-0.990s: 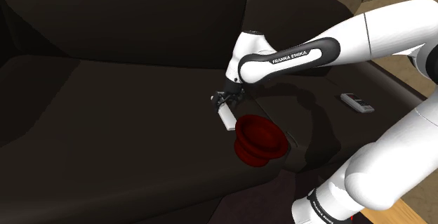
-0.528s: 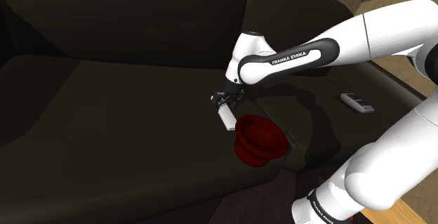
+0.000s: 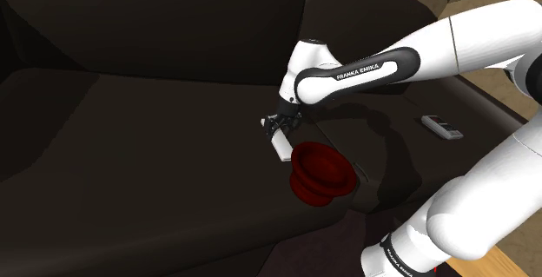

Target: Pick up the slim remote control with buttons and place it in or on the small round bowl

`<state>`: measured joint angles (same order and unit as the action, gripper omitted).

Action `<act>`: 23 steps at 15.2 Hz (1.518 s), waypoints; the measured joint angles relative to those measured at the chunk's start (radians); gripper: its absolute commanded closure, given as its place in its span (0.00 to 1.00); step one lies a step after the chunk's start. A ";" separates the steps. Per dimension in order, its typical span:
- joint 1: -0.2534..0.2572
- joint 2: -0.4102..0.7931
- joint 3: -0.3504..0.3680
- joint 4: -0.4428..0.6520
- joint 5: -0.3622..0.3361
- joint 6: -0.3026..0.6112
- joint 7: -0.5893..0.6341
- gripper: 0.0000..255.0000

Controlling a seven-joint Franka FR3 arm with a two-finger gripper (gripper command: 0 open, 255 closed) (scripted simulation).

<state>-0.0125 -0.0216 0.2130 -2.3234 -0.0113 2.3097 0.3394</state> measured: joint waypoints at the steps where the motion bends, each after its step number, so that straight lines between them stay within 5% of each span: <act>1: 0.000 0.000 0.000 0.000 0.000 0.000 0.000 1.00; 23: 0.000 -0.125 -0.007 0.147 0.030 -0.270 -0.025 1.00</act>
<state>-0.0120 -0.1466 0.2064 -2.1767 0.0191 2.0397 0.3144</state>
